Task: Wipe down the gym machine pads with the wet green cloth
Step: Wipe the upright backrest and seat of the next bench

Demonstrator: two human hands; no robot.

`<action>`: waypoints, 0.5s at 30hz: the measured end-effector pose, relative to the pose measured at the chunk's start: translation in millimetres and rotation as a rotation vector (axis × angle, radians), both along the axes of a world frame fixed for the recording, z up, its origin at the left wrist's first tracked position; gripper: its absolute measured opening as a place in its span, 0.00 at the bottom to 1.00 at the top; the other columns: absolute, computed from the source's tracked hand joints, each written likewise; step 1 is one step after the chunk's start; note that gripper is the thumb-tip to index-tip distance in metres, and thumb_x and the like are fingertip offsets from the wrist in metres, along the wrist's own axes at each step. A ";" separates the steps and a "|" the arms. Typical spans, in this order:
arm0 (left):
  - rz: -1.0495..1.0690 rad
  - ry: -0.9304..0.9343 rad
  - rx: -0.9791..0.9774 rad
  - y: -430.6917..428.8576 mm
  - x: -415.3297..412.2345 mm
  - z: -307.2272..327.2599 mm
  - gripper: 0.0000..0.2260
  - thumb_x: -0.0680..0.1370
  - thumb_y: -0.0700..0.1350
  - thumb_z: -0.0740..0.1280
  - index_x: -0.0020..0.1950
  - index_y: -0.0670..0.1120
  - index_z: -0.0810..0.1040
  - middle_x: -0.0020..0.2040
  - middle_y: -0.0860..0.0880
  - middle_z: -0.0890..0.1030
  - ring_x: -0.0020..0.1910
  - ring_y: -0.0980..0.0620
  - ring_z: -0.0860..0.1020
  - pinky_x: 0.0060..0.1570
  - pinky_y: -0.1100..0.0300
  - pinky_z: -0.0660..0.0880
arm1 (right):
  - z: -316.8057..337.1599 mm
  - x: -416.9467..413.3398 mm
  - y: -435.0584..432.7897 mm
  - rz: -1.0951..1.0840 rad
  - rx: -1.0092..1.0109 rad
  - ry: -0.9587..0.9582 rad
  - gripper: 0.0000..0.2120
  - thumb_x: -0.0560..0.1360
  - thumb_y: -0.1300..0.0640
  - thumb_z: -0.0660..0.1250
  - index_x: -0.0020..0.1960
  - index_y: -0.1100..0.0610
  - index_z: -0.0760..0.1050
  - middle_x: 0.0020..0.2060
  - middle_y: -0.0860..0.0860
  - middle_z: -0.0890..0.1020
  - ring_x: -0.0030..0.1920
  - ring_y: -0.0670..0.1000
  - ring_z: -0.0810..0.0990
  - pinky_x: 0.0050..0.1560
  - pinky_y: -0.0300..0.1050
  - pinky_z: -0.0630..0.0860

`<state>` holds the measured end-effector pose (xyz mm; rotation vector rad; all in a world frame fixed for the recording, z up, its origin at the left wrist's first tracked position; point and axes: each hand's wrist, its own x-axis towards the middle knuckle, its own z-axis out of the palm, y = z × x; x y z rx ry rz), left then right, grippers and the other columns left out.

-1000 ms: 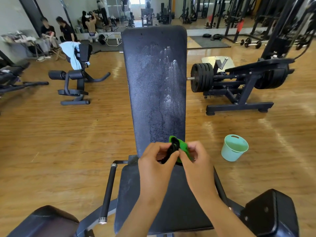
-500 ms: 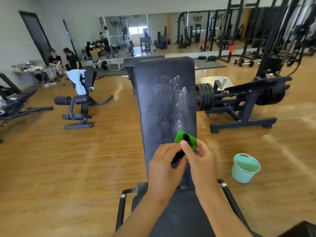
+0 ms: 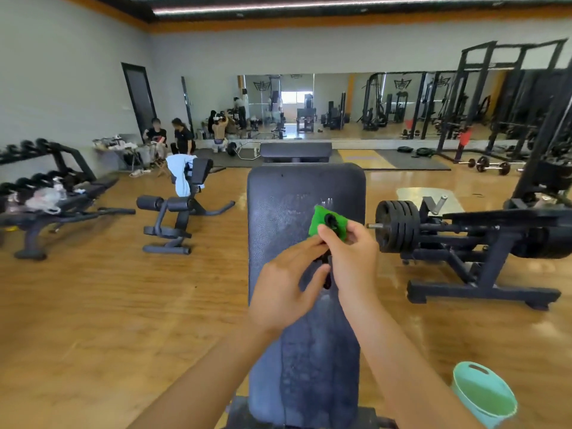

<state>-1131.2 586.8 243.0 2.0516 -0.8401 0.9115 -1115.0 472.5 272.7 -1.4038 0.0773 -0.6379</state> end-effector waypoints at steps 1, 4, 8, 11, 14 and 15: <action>0.028 -0.008 -0.011 -2.5 7.9 2.6 0.14 0.79 0.47 0.63 0.63 0.45 0.77 0.63 0.54 0.79 0.62 0.57 0.77 0.56 0.55 0.76 | 1.6 8.3 -3.5 0.006 -0.029 -0.012 0.07 0.72 0.61 0.73 0.49 0.57 0.80 0.39 0.47 0.82 0.40 0.44 0.80 0.42 0.35 0.76; 0.104 0.011 -0.080 -4.9 30.4 7.4 0.07 0.80 0.45 0.62 0.53 0.46 0.77 0.55 0.55 0.80 0.55 0.56 0.79 0.52 0.54 0.77 | 3.9 28.3 -14.8 0.033 -0.150 -0.016 0.07 0.75 0.59 0.70 0.53 0.57 0.79 0.44 0.49 0.82 0.46 0.47 0.81 0.49 0.43 0.78; 0.235 0.009 -0.052 3.4 72.9 9.5 0.02 0.79 0.41 0.63 0.50 0.44 0.74 0.50 0.52 0.75 0.50 0.53 0.74 0.51 0.58 0.71 | 13.1 50.8 -32.0 0.009 -0.277 -0.021 0.03 0.79 0.57 0.63 0.52 0.54 0.75 0.43 0.46 0.79 0.48 0.51 0.79 0.51 0.54 0.78; 0.306 -0.027 0.057 11.5 112.2 10.9 0.06 0.77 0.41 0.64 0.52 0.42 0.74 0.53 0.47 0.75 0.52 0.49 0.72 0.53 0.60 0.67 | 23.5 68.0 -39.4 -0.012 -0.417 -0.019 0.05 0.81 0.55 0.60 0.55 0.53 0.73 0.45 0.47 0.78 0.49 0.51 0.78 0.52 0.56 0.78; 0.350 -0.059 0.133 17.7 145.4 19.1 0.10 0.76 0.42 0.65 0.56 0.40 0.75 0.59 0.43 0.76 0.58 0.44 0.72 0.57 0.59 0.64 | 33.6 85.0 -39.9 -0.028 -0.563 -0.017 0.11 0.82 0.56 0.59 0.61 0.58 0.73 0.51 0.51 0.78 0.51 0.50 0.75 0.54 0.48 0.74; 0.358 -0.070 0.146 20.5 156.0 24.1 0.12 0.76 0.41 0.66 0.57 0.39 0.75 0.61 0.42 0.75 0.61 0.43 0.72 0.60 0.58 0.63 | 36.9 91.9 -39.3 -0.041 -0.604 -0.011 0.12 0.81 0.56 0.60 0.62 0.59 0.73 0.53 0.52 0.78 0.52 0.49 0.74 0.53 0.45 0.71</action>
